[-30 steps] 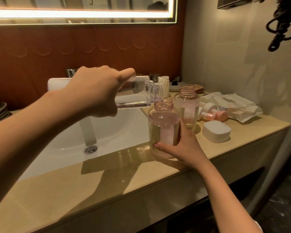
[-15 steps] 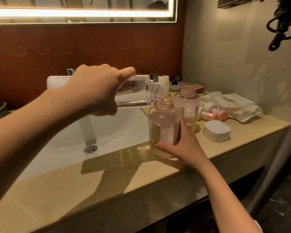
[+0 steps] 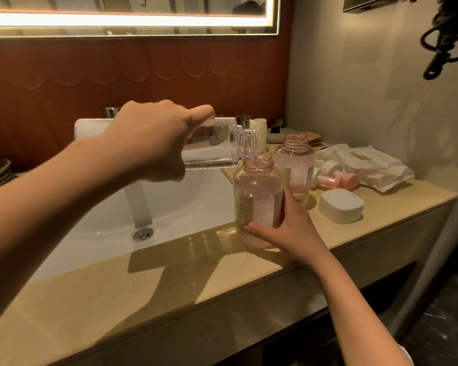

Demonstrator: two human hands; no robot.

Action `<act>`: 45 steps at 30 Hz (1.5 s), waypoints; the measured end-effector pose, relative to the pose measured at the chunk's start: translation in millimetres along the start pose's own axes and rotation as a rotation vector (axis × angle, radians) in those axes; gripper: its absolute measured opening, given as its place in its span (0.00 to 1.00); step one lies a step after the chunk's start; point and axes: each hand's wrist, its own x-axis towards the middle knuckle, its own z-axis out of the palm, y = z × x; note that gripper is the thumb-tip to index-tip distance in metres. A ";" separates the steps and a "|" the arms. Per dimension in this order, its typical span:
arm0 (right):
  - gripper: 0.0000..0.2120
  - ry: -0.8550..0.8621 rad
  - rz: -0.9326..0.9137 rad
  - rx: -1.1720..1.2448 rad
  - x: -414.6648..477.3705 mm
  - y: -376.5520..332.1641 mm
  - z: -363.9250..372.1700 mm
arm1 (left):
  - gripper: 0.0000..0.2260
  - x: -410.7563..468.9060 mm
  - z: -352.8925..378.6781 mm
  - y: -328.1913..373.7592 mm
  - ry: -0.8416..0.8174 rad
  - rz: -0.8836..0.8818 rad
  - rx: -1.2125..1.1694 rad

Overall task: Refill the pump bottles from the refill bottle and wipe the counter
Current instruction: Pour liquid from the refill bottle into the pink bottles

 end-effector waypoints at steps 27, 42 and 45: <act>0.48 0.005 0.005 -0.025 0.5 3.4 -0.1 | 0.35 2.8 1.7 -2.8 0.032 0.029 0.019; 0.47 0.009 -0.010 -0.008 0.0 3.4 0.3 | 0.44 4.7 12.8 -9.7 0.127 0.103 -0.017; 0.46 0.009 -0.014 -0.006 -0.2 2.5 0.2 | 0.43 4.7 11.8 -10.9 0.129 0.105 -0.018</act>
